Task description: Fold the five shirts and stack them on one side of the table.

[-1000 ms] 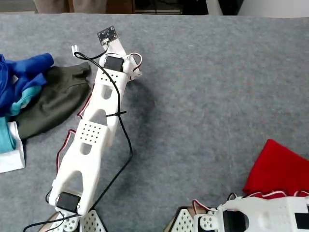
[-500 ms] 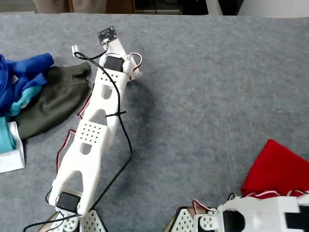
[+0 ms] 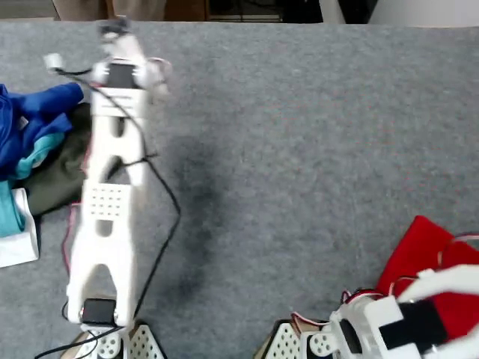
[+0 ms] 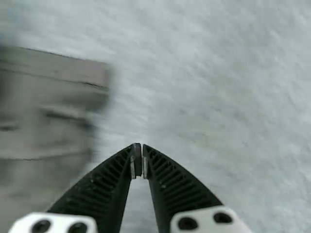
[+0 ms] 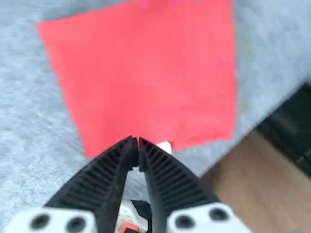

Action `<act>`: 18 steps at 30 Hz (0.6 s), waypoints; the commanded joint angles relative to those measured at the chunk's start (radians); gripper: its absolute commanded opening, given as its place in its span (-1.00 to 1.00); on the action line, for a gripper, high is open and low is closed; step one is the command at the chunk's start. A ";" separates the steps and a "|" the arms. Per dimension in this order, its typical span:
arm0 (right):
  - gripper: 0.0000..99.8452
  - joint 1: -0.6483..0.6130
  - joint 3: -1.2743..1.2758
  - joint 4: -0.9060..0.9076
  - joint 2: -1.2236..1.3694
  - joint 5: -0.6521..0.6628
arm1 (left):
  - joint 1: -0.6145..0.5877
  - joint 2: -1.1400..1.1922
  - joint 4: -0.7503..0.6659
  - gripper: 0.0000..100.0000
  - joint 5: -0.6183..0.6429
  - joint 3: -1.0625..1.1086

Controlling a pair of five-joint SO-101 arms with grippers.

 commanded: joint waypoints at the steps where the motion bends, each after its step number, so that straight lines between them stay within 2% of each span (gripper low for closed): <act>1: -0.99 -0.179 0.002 0.018 -0.035 -0.097 | -0.207 -0.088 0.049 -0.94 0.018 -0.040; 3: -0.99 -0.278 0.002 0.018 -0.025 -0.135 | -0.315 -0.088 0.060 -0.90 -0.006 -0.040; 7: -0.99 -0.461 0.001 0.002 -0.002 -0.219 | -0.505 -0.094 0.058 -0.69 -0.071 -0.041; 9: -0.99 -0.539 0.001 -0.015 0.012 -0.261 | -0.575 -0.096 0.052 -0.67 -0.160 -0.043; 12: -0.99 -0.642 0.001 -0.034 0.039 -0.310 | -0.640 -0.090 0.040 -0.67 -0.292 -0.041; 15: -0.99 -0.733 0.001 -0.034 0.070 -0.356 | -0.675 -0.076 0.017 -0.67 -0.358 -0.038; 18: -0.99 -0.796 0.001 -0.049 0.101 -0.393 | -0.698 0.015 -0.097 -0.67 -0.394 -0.029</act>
